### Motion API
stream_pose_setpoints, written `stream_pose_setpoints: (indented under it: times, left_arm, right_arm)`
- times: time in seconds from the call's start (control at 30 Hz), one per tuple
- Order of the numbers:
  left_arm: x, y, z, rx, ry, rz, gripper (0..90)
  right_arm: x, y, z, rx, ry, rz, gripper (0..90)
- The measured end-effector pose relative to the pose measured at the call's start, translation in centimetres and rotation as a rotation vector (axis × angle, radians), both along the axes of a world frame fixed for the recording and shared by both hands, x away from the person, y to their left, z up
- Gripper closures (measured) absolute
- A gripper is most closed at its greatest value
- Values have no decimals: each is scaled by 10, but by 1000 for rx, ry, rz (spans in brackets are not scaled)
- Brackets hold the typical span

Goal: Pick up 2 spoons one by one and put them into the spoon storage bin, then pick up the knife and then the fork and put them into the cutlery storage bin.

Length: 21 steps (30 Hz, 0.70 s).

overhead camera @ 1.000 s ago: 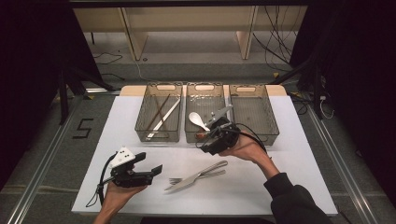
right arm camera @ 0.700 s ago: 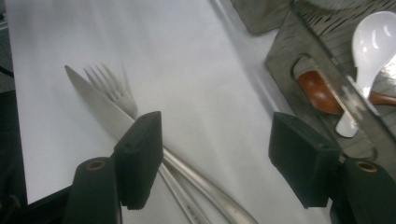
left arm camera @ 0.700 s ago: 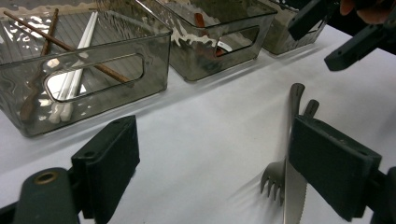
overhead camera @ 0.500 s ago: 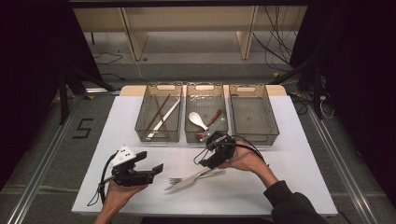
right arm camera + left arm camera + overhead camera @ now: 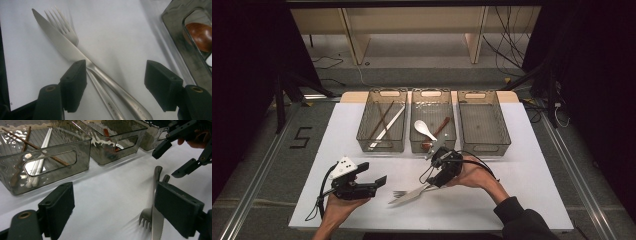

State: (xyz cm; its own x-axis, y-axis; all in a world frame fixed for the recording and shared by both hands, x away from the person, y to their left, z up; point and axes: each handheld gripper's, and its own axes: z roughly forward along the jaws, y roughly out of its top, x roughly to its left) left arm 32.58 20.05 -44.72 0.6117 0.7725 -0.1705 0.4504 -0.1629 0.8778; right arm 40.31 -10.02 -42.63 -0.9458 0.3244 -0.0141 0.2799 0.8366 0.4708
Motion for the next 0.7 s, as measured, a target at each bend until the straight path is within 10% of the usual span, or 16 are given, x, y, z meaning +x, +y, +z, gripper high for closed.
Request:
stream_pose_setpoints:
  times: [0.7]
  left_arm:
    - [0,1,0,-2,0,1,161]
  right_arm:
    - [8,1,-13,-75,-5,33,410]
